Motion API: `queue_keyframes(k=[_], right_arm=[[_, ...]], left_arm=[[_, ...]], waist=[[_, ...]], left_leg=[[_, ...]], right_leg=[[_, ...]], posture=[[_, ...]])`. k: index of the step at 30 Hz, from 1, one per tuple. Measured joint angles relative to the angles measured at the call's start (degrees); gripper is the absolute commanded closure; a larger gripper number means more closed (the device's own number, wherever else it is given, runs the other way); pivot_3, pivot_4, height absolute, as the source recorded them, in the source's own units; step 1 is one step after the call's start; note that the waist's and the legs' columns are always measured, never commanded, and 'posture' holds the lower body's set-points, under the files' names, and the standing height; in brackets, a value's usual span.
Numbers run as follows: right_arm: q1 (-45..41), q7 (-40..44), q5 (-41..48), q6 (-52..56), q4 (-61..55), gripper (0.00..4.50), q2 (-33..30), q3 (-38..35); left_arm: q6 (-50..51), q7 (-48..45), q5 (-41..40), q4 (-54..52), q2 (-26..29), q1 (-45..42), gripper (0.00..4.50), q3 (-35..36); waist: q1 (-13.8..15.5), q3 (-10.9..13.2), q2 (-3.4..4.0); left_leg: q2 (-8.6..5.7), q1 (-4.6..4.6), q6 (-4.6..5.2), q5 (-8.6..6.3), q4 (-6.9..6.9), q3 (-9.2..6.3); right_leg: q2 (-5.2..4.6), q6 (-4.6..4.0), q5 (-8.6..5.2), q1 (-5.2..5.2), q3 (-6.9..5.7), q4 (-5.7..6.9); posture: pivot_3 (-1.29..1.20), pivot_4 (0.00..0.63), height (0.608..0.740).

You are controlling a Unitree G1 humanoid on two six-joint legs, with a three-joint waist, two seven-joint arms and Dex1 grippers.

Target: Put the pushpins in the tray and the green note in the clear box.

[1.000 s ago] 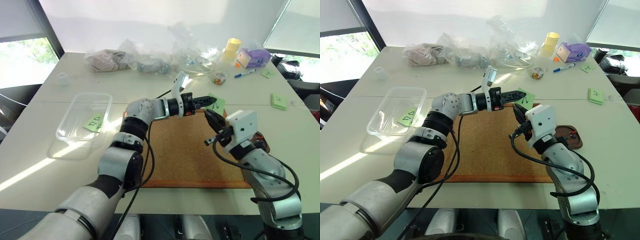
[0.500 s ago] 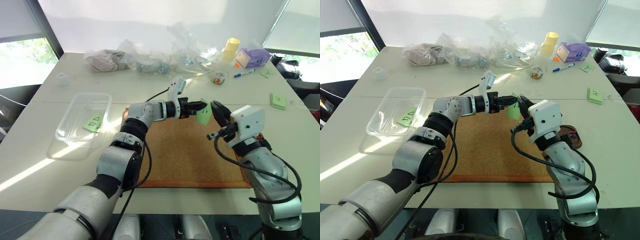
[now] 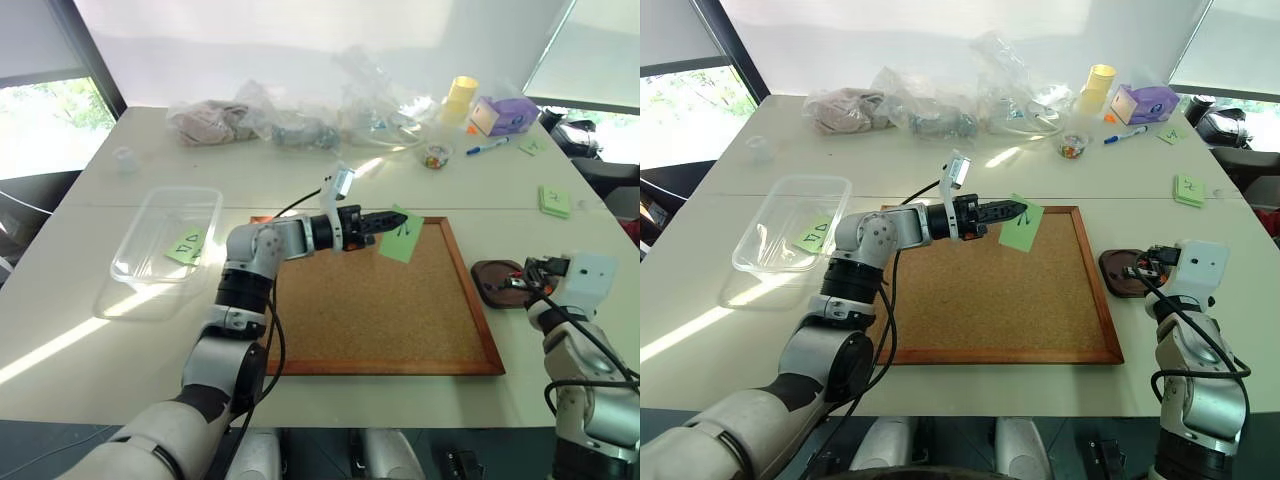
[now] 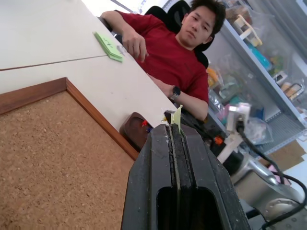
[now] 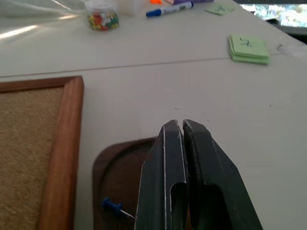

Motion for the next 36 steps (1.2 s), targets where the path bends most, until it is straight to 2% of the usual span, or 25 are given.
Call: queue_keyframes(k=[8,12,15,18,27,31,36], right_arm=[[2.8,3.1,-0.8,0.0,0.7,4.50,-2.3,4.2],[3.0,3.0,-1.2,-0.1,1.0,3.16,-2.2,5.1],[3.0,2.4,-1.7,-0.2,1.6,1.44,-2.2,5.1],[3.0,1.8,-1.8,-0.9,1.7,0.06,-2.1,5.1],[2.7,-0.6,-2.8,-6.9,1.6,0.06,-1.7,4.8],[1.1,-1.1,-2.8,-10.5,0.5,0.06,-1.8,4.2],[-2.5,-0.5,0.2,-10.9,-3.2,0.06,-2.4,2.4]], left_arm=[[1.9,3.3,-1.3,-3.3,-0.3,2.4,4.48,-0.1],[2.0,3.6,-2.1,-3.4,-0.5,2.4,4.50,-0.1],[2.0,3.7,-2.2,-3.4,-0.4,2.4,4.50,-0.1],[2.0,3.7,-2.2,-3.4,-0.3,2.4,4.50,-0.1],[1.3,3.7,-2.4,-3.3,-0.3,2.3,4.50,0.1],[-0.6,4.6,-3.5,-3.3,0.2,1.3,4.50,2.4],[-0.7,8.2,-4.7,-5.4,4.1,-1.5,4.50,5.8]], waist=[[0.1,0.0,0.00],[0.1,0.0,0.00],[0.1,0.0,0.00],[0.1,0.0,0.00],[0.1,0.0,0.00],[0.0,0.0,0.00],[-0.2,0.0,-0.01]], left_leg=[[-0.01,-0.01,-0.01,0.01,0.00,0.00],[-0.02,-0.01,-0.02,0.01,0.00,0.01],[-0.02,-0.01,-0.02,0.01,0.00,0.01],[-0.02,-0.01,-0.02,0.01,0.00,0.01],[-0.02,-0.01,-0.03,0.02,0.00,0.01],[-0.02,-0.01,-0.05,0.03,0.00,0.00],[0.01,0.00,-0.05,0.03,-0.01,-0.02]], right_leg=[[0.00,0.00,0.00,0.00,0.00,-0.01],[-0.01,0.00,0.00,0.00,0.00,-0.02],[0.00,0.00,0.00,0.00,0.00,-0.02],[0.00,0.00,0.00,0.00,0.00,-0.02],[0.00,0.01,0.00,0.00,0.01,-0.02],[0.00,0.01,0.00,0.00,0.01,-0.01],[0.04,0.01,0.00,0.00,0.02,0.00]], posture=[[0.00,0.150,0.737],[0.00,0.150,0.737],[0.00,0.150,0.737],[0.00,0.150,0.737],[0.00,0.150,0.737],[0.00,0.150,0.737],[0.00,0.150,0.737]])
